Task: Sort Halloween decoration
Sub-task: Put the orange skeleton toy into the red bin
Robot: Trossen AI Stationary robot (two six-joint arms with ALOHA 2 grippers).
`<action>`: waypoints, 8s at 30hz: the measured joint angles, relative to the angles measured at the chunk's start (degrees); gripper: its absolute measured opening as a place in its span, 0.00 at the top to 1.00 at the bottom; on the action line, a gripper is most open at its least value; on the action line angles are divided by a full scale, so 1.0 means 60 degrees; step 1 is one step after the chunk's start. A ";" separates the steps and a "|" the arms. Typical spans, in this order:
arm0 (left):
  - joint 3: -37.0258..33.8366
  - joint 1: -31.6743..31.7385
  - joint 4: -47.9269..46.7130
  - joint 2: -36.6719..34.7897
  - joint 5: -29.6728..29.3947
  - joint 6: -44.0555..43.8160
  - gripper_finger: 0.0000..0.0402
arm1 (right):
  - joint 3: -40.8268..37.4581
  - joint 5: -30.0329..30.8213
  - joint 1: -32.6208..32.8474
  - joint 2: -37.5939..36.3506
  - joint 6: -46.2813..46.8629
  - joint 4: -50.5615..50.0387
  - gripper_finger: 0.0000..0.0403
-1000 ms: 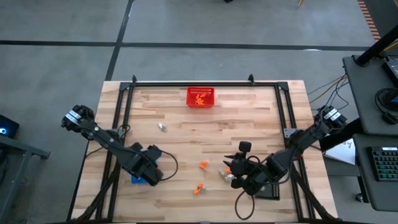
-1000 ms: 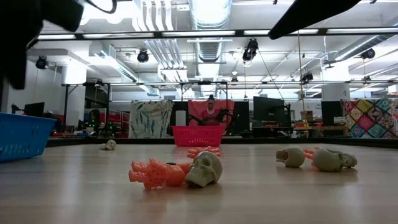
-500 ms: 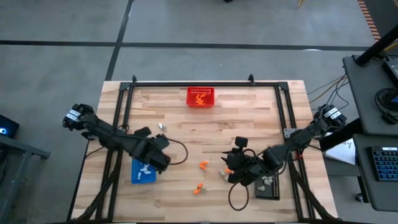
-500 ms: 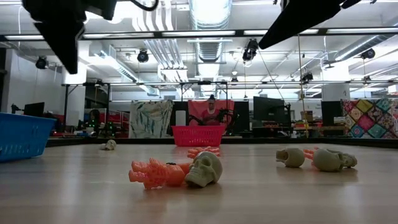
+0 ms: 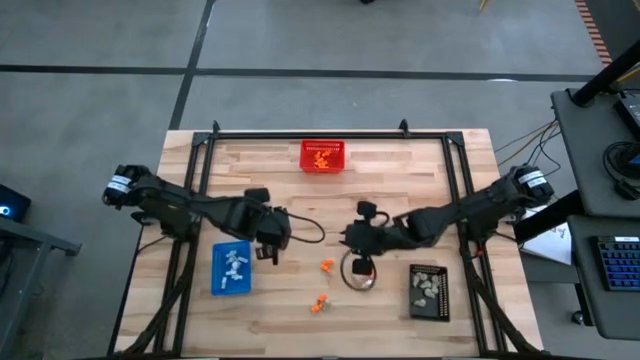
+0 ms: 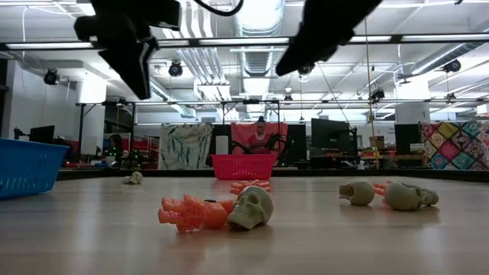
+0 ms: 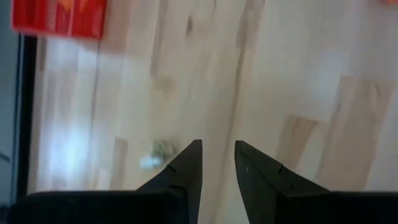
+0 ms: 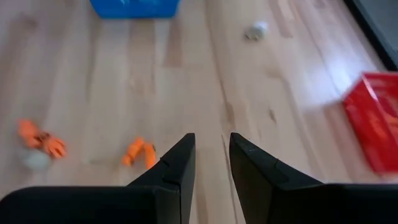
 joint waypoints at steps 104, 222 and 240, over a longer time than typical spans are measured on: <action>-0.5641 0.0102 1.3013 -0.3122 -0.0521 0.2541 0.81 | -0.0138 -0.2747 -0.0693 0.3858 -0.0193 0.2552 0.81; -0.5641 0.0021 1.3061 -0.3118 -0.0379 0.1596 0.81 | 0.3442 -0.6964 -0.3464 0.2178 -0.1904 -0.5448 0.70; -0.5641 -0.0003 1.3158 -0.3096 0.0571 0.1071 0.81 | 0.3119 -0.5796 -0.0518 0.2132 0.0273 -0.7099 0.79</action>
